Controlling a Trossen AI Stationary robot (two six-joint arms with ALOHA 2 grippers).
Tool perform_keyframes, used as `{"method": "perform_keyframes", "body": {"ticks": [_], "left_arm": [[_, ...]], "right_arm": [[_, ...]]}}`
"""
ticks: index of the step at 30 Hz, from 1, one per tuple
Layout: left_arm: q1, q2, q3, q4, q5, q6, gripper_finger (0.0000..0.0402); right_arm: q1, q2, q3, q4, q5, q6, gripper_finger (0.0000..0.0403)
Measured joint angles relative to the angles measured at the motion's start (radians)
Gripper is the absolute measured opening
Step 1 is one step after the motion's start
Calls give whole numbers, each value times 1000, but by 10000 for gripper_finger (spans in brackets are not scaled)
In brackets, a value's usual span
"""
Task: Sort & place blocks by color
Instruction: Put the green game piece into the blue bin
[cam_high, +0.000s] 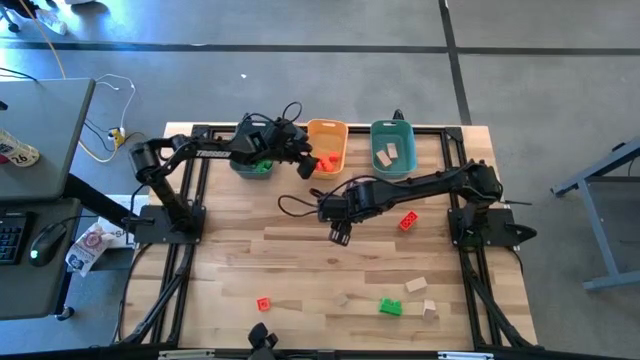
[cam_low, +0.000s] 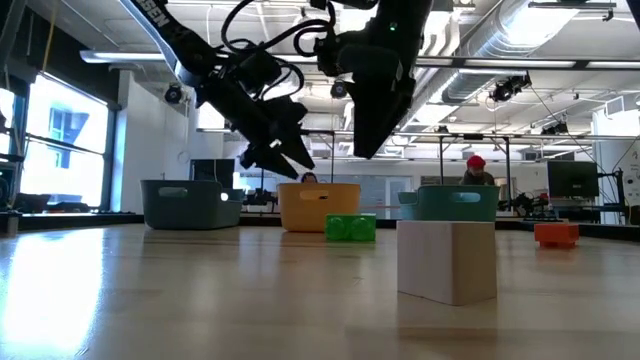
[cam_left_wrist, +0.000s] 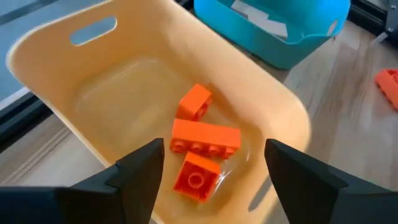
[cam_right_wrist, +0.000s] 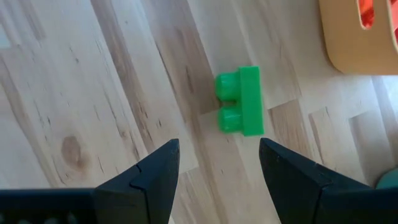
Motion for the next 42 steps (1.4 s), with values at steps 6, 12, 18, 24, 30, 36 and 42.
{"method": "perform_keyframes", "body": {"ticks": [6,12,18,24,30,36,42], "left_arm": [[14,-106,0,-94,24,1,262],[17,-257,0,-194,60,16,264],[-5,-406,0,-345,59,17,262],[-39,-489,0,-526,58,20,263],[-54,-489,0,-628,54,28,263],[-66,-478,0,-633,52,28,263],[-66,-478,0,-633,52,28,262]], "right_arm": [[-30,0,0,21,-1,-26,209],[-75,5,0,24,-17,-37,209],[-108,57,0,37,-61,-83,209],[-115,105,0,46,-107,-106,209],[-117,148,0,52,-112,-123,209],[-124,184,3,65,-88,-138,209],[-129,202,0,83,-88,-138,209]]}}
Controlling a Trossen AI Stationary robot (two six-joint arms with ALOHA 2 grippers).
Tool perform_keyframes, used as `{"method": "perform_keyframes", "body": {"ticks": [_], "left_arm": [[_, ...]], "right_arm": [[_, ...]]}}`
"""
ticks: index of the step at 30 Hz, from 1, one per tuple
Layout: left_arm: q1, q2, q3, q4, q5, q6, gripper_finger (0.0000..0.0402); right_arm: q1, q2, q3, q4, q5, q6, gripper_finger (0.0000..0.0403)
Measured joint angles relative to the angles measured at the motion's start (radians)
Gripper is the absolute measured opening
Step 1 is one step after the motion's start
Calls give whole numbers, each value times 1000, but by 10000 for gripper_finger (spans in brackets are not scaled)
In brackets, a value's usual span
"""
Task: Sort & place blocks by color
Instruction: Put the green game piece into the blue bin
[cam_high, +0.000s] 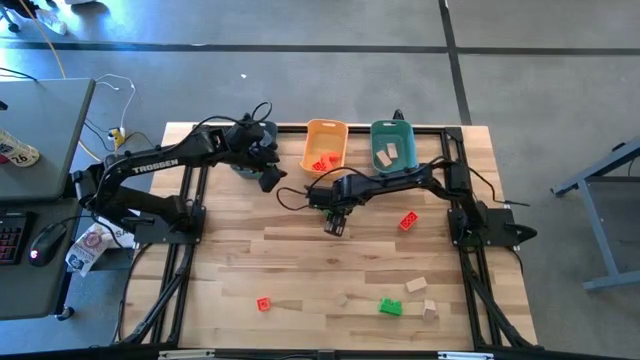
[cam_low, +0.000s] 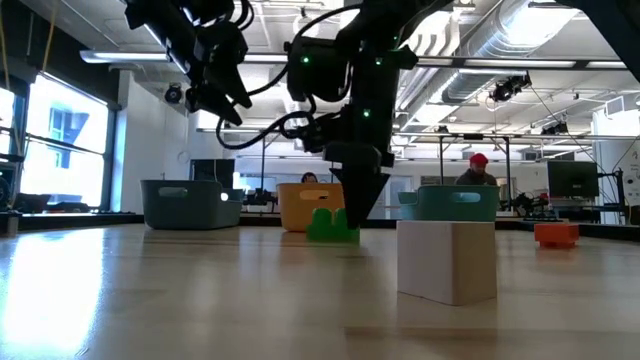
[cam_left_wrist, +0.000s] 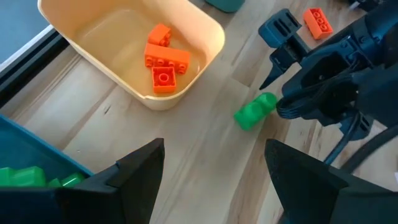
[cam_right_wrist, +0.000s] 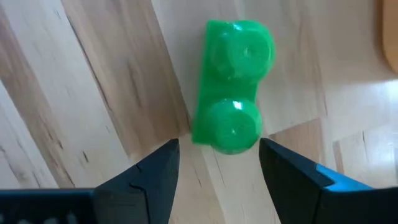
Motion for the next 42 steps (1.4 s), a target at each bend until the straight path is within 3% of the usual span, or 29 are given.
{"method": "perform_keyframes", "body": {"ticks": [30,33,38,42], "left_arm": [[0,0,0,2,-2,26,264],[0,0,0,2,-7,26,264],[0,0,0,1,-9,26,264],[0,0,0,-3,-10,-6,264]], "right_arm": [[-23,61,5,127,-3,62,207],[-23,62,5,128,-10,62,182],[-22,63,4,123,-26,63,102],[-14,64,3,119,-25,61,102]]}}
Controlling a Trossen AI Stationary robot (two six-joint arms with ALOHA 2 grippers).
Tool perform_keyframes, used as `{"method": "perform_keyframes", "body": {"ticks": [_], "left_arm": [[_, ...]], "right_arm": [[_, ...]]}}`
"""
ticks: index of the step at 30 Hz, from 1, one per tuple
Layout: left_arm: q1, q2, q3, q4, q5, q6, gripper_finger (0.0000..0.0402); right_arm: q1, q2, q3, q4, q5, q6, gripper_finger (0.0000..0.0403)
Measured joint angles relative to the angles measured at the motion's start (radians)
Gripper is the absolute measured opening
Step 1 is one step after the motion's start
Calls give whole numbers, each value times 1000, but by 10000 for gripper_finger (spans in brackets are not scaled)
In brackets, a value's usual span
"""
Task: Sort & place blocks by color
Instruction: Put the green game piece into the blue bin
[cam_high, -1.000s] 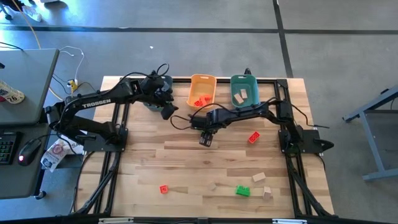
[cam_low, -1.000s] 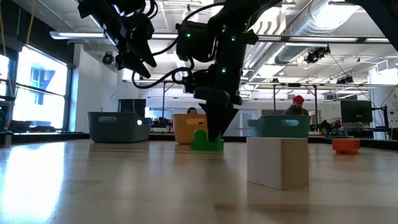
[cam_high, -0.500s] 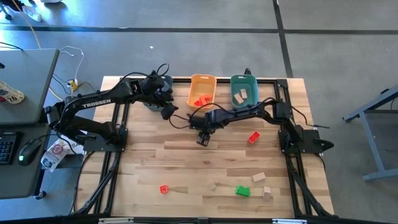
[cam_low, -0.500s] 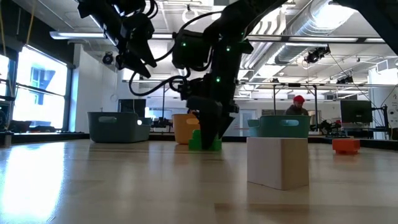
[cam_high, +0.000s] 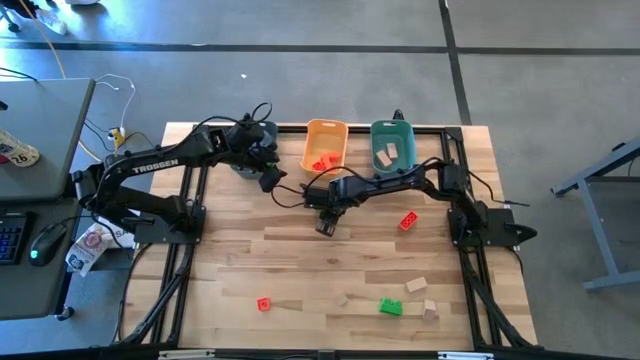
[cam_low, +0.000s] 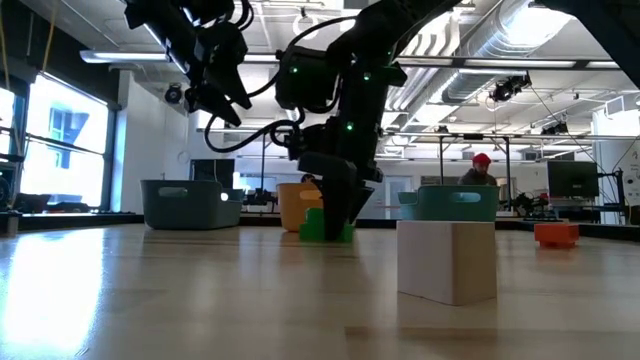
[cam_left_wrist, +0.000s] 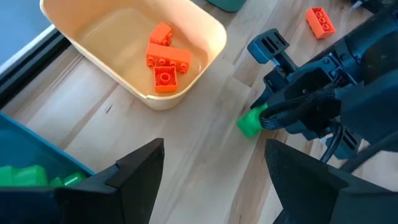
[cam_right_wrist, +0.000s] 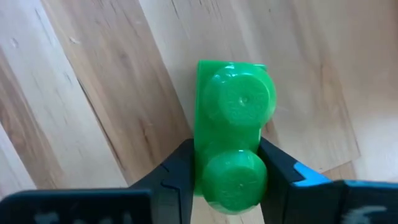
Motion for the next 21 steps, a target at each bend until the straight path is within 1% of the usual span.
{"method": "perform_keyframes", "body": {"ticks": [9,13,18,21], "left_arm": [[0,0,0,-53,-2,-21,264],[0,0,0,-68,-2,-21,264],[-2,0,0,-71,2,-44,264],[-4,0,0,-77,8,-17,264]], "right_arm": [[39,-36,-10,-24,17,0,102],[58,-77,-7,-6,26,3,102],[76,-93,-7,42,27,3,102],[81,-109,-6,67,26,0,102]]}}
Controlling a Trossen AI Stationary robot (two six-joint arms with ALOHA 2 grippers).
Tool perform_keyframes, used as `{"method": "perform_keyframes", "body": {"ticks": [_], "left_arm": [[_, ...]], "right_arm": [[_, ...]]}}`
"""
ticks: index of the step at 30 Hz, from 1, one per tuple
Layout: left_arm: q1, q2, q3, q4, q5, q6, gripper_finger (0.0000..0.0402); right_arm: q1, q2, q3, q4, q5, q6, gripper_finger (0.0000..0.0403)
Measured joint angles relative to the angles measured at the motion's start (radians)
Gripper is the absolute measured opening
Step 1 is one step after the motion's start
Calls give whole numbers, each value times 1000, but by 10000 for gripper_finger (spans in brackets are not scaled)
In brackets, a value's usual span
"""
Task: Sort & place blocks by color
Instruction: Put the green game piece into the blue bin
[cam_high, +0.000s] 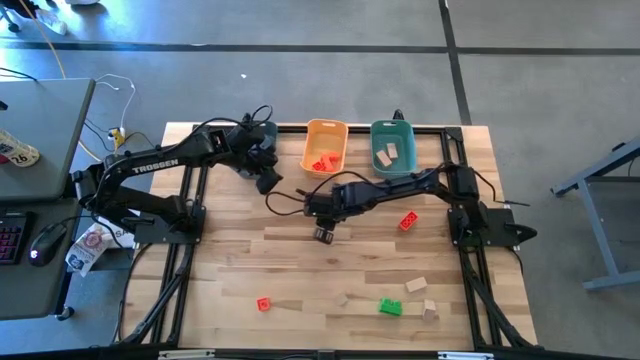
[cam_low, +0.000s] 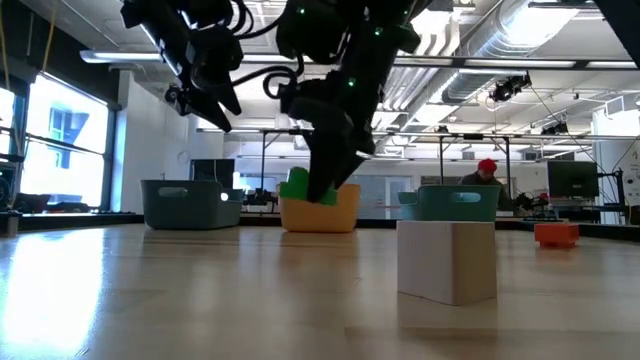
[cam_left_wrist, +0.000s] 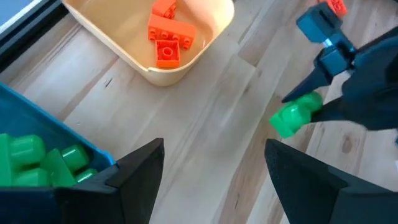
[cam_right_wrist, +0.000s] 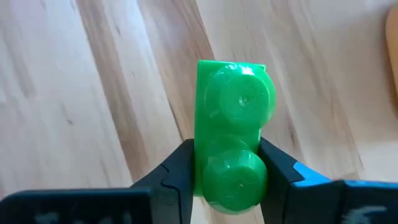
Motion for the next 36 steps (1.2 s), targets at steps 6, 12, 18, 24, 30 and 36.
{"method": "perform_keyframes", "body": {"ticks": [6,12,18,24,30,36], "left_arm": [[-1,0,0,-54,73,164,264],[-34,0,0,-57,138,292,264],[-104,0,0,-29,145,359,264],[-182,0,0,44,144,356,264],[-242,0,0,130,76,272,264],[-279,0,0,149,61,257,264]], "right_arm": [[0,-47,1,4,-10,-29,102],[0,-107,1,13,-32,-72,102],[0,-148,3,25,-55,-112,102],[0,-174,3,42,-62,-130,102],[0,-179,3,98,-106,-139,102],[0,-180,3,164,-108,-139,102]]}}
